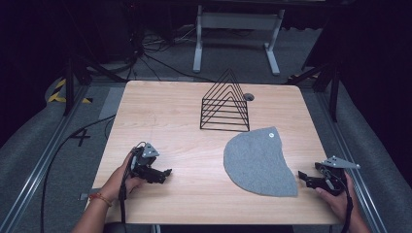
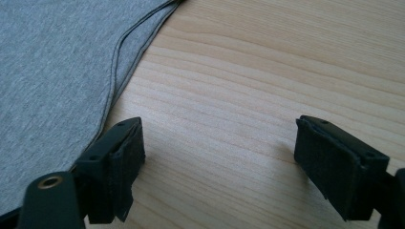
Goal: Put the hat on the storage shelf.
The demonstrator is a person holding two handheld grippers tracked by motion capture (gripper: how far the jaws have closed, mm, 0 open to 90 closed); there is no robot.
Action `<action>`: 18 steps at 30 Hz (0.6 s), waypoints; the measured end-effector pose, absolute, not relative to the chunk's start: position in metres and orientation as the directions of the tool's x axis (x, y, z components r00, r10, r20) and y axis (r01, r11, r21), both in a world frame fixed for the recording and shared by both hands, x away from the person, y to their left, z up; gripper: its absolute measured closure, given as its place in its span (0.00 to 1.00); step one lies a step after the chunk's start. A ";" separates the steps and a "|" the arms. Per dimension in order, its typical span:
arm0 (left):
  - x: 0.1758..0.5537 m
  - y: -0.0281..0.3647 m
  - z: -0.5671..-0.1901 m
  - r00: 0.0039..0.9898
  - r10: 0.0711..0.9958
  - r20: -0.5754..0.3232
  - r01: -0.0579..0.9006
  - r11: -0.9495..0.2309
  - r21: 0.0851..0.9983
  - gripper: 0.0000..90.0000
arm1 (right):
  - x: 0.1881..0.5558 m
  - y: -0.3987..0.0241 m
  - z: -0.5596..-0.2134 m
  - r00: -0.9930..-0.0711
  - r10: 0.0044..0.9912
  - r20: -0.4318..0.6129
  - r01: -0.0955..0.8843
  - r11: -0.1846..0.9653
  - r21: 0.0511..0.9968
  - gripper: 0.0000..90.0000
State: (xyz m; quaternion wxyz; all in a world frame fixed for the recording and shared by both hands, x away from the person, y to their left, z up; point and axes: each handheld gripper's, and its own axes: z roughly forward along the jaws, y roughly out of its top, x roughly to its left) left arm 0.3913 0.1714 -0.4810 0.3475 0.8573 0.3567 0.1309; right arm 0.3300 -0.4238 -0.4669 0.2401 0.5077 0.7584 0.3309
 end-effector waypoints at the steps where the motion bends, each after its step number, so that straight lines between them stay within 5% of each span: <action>1: 0.392 0.171 -0.480 0.715 0.699 -0.020 0.519 -0.512 0.684 0.00 | 0.330 -0.424 -0.467 -0.373 0.927 -0.027 0.611 0.268 0.745 0.19; 10: 0.383 0.174 -0.481 0.721 0.693 -0.017 0.512 -0.515 0.688 0.00 | 0.332 -0.425 -0.465 -0.394 0.919 -0.026 0.619 0.287 0.731 0.21; 18: 0.381 0.174 -0.481 0.735 0.677 -0.018 0.503 -0.527 0.685 0.00 | 0.326 -0.414 -0.448 -0.458 0.888 -0.051 0.529 0.318 0.787 0.41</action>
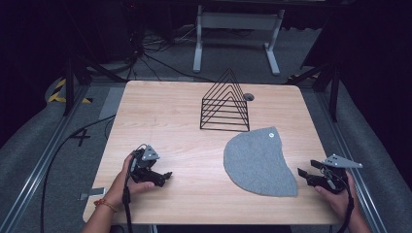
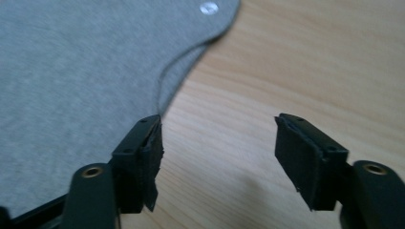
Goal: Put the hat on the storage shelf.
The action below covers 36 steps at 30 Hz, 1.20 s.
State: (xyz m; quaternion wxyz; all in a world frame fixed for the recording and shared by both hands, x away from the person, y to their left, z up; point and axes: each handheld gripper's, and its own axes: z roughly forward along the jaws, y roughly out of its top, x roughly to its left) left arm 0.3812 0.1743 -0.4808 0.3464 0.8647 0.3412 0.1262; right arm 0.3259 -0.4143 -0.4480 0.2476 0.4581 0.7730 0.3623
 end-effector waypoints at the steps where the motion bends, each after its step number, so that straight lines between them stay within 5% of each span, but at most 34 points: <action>1: 0.381 0.174 -0.481 0.735 0.678 -0.018 0.502 -0.527 0.686 0.00 | 0.324 -0.411 -0.445 -0.478 0.876 -0.061 0.503 0.330 0.799 0.46; 5: 0.381 0.174 -0.481 0.737 0.675 -0.017 0.500 -0.529 0.686 0.00 | 0.321 -0.400 -0.442 -0.552 0.831 -0.069 0.473 0.381 0.794 0.63; 12: 0.381 0.174 -0.481 0.734 0.678 -0.019 0.501 -0.523 0.690 0.00 | 0.319 -0.373 -0.448 -0.675 0.735 -0.057 0.467 0.486 0.738 0.74; 22: 0.381 0.174 -0.481 0.733 0.680 -0.014 0.502 -0.527 0.686 0.00 | 0.318 -0.337 -0.454 -0.780 0.623 -0.055 0.433 0.601 0.671 0.79; 36: 0.379 0.170 -0.481 0.727 0.686 -0.018 0.506 -0.519 0.689 0.00 | 0.307 -0.277 -0.452 -0.870 0.492 -0.032 0.365 0.687 0.628 0.74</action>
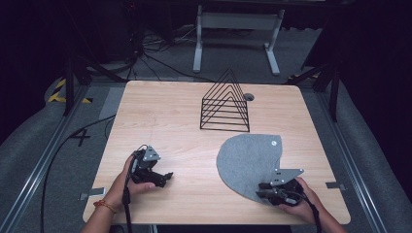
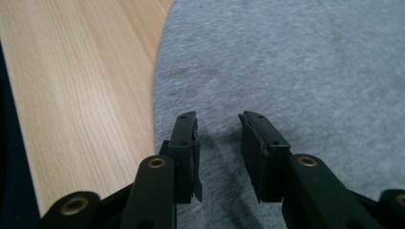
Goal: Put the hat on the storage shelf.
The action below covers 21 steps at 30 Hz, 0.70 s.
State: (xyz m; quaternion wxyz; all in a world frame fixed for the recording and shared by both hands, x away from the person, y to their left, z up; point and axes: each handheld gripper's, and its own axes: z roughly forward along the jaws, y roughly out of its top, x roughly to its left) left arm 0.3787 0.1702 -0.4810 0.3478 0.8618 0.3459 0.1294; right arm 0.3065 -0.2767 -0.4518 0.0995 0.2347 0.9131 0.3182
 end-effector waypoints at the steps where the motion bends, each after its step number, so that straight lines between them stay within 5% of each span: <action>1: 0.379 0.170 -0.481 0.728 0.686 -0.018 0.507 -0.520 0.687 0.00 | 0.306 -0.272 -0.452 -0.873 0.486 -0.033 0.361 0.691 0.626 0.74; 7: 0.380 0.166 -0.481 0.732 0.681 -0.013 0.500 -0.524 0.690 0.00 | 0.307 -0.237 -0.451 -0.875 0.482 -0.035 0.363 0.704 0.610 0.75; 13: 0.379 0.161 -0.477 0.731 0.682 -0.017 0.515 -0.535 0.670 0.03 | 0.316 -0.200 -0.451 -0.883 0.470 -0.013 0.363 0.699 0.616 0.63; 17: 0.376 0.153 -0.473 0.696 0.718 -0.024 0.541 -0.503 0.674 0.21 | 0.329 -0.201 -0.438 -0.875 0.482 -0.043 0.333 0.664 0.669 0.66; 21: 0.374 0.141 -0.469 0.738 0.672 -0.067 0.515 -0.497 0.698 0.25 | 0.351 -0.231 -0.421 -0.828 0.548 -0.117 0.330 0.646 0.689 0.66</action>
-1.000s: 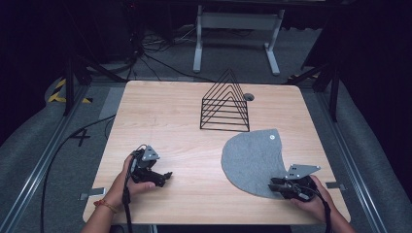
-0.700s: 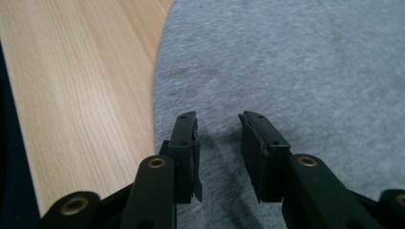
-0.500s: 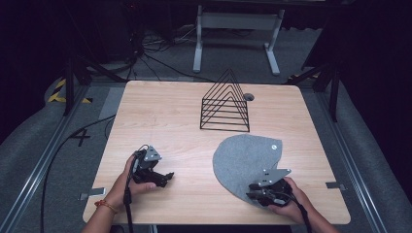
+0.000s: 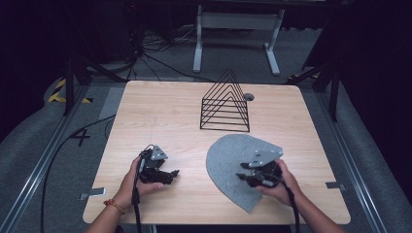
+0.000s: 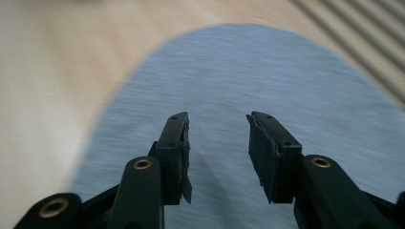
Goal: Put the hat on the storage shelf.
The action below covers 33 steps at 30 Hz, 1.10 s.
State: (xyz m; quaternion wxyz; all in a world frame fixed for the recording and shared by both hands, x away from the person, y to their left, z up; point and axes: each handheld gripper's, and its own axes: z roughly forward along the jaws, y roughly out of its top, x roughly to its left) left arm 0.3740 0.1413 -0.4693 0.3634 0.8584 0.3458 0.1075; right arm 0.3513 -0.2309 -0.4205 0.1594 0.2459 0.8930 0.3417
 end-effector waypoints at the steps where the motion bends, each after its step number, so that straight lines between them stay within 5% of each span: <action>1: 0.373 0.137 -0.466 0.750 0.659 -0.055 0.500 -0.510 0.700 0.25 | 0.358 -0.241 -0.419 -0.807 0.570 -0.154 0.331 0.652 0.683 0.64; 7: 0.363 0.087 -0.455 0.828 0.560 -0.037 0.402 -0.545 0.736 0.25 | 0.400 -0.307 -0.430 -0.653 0.699 -0.290 0.422 0.654 0.628 0.61; 17: 0.330 -0.009 -0.452 0.943 0.333 0.004 0.221 -0.636 0.739 0.31 | 0.411 -0.341 -0.446 -0.622 0.769 -0.150 0.522 0.549 0.653 0.67; 23: 0.335 -0.017 -0.467 0.930 0.366 0.030 0.248 -0.685 0.685 0.32 | 0.411 -0.342 -0.449 -0.633 0.765 -0.117 0.529 0.538 0.656 0.68; 33: 0.359 0.024 -0.465 0.845 0.533 0.042 0.376 -0.648 0.662 0.26 | 0.391 -0.331 -0.447 -0.701 0.707 -0.093 0.514 0.591 0.622 0.68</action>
